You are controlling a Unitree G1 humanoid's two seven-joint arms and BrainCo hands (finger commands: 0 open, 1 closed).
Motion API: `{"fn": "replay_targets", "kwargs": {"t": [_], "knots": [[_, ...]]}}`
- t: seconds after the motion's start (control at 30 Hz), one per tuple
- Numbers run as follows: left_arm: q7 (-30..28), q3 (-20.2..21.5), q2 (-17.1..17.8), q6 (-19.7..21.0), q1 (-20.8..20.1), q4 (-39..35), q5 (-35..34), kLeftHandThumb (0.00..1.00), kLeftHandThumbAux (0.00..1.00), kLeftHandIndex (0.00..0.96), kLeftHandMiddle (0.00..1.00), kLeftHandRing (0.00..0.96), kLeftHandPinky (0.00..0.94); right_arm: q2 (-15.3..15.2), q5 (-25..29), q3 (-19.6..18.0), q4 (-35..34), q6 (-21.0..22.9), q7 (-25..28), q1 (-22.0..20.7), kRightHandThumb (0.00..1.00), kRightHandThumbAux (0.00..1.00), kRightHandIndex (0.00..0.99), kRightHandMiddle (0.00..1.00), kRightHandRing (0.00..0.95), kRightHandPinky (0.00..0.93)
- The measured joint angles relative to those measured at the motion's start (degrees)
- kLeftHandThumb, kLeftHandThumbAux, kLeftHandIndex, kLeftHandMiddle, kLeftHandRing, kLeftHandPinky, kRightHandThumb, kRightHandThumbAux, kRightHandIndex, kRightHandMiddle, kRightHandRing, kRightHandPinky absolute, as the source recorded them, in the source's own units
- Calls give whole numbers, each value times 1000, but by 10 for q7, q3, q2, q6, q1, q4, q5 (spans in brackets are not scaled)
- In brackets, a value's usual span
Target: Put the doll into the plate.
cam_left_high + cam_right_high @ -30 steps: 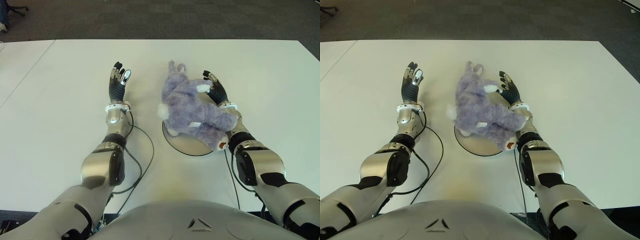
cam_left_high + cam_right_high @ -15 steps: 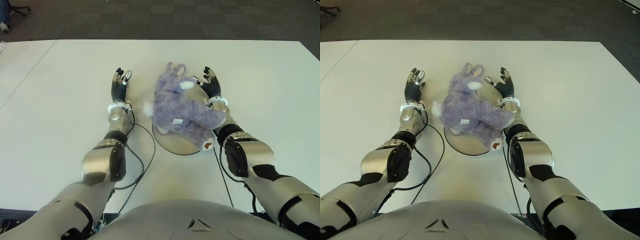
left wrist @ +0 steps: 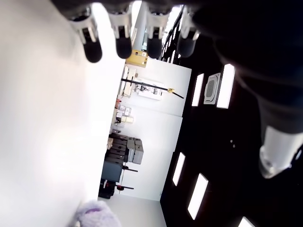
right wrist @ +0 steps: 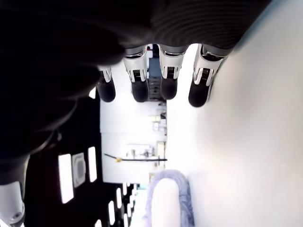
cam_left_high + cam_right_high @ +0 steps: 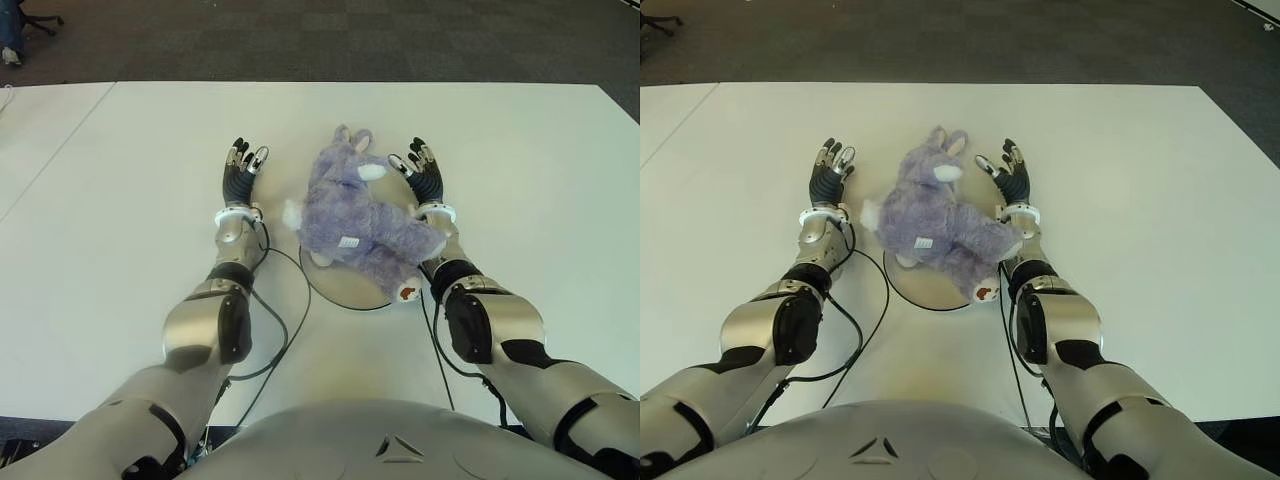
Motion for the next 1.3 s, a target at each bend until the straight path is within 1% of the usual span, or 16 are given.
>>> {"fn": "replay_targets", "kwargs": {"t": [0.07, 0.23, 0.33, 0.53, 0.73, 0.87, 1.07, 1.27, 1.3], "knots": [[0, -6, 1, 0, 0, 0, 8, 0, 686, 23, 62, 74, 134, 1, 11, -11, 0, -5, 4, 2, 0, 588, 73, 63, 33, 25], [15, -45, 4, 0, 3, -1, 48, 0, 736, 17, 66, 86, 138, 13, 43, -43, 0, -22, 9, 6, 0, 583, 78, 67, 38, 27], [25, -62, 3, 0, 4, -2, 65, 0, 752, 13, 61, 82, 124, 18, 55, -57, -2, -31, 8, 8, 0, 575, 77, 67, 39, 30], [26, -74, 4, 0, 6, -5, 75, 0, 777, 1, 42, 63, 100, 31, 72, -80, -10, -58, 19, 17, 0, 572, 78, 68, 45, 54], [22, -65, 6, 1, 8, -8, 67, 0, 786, 1, 29, 49, 88, 40, 78, -91, -16, -65, 43, 23, 0, 591, 96, 84, 56, 47], [15, -53, 12, 19, 6, -8, 50, 0, 783, 6, 28, 45, 94, 45, 89, -106, -16, -59, 53, 21, 0, 596, 89, 82, 54, 42], [15, -41, 14, 22, 6, -7, 39, 0, 765, 17, 33, 48, 103, 45, 96, -115, -16, -44, 53, 17, 0, 600, 92, 87, 57, 39], [15, -38, 13, 22, 6, -7, 35, 0, 743, 25, 45, 53, 103, 45, 95, -115, -16, -29, 43, 14, 0, 632, 103, 95, 63, 45], [15, -38, 13, 22, 6, -7, 35, 0, 742, 24, 46, 52, 95, 45, 93, -114, -16, -29, 40, 14, 0, 656, 109, 100, 68, 55]]}}
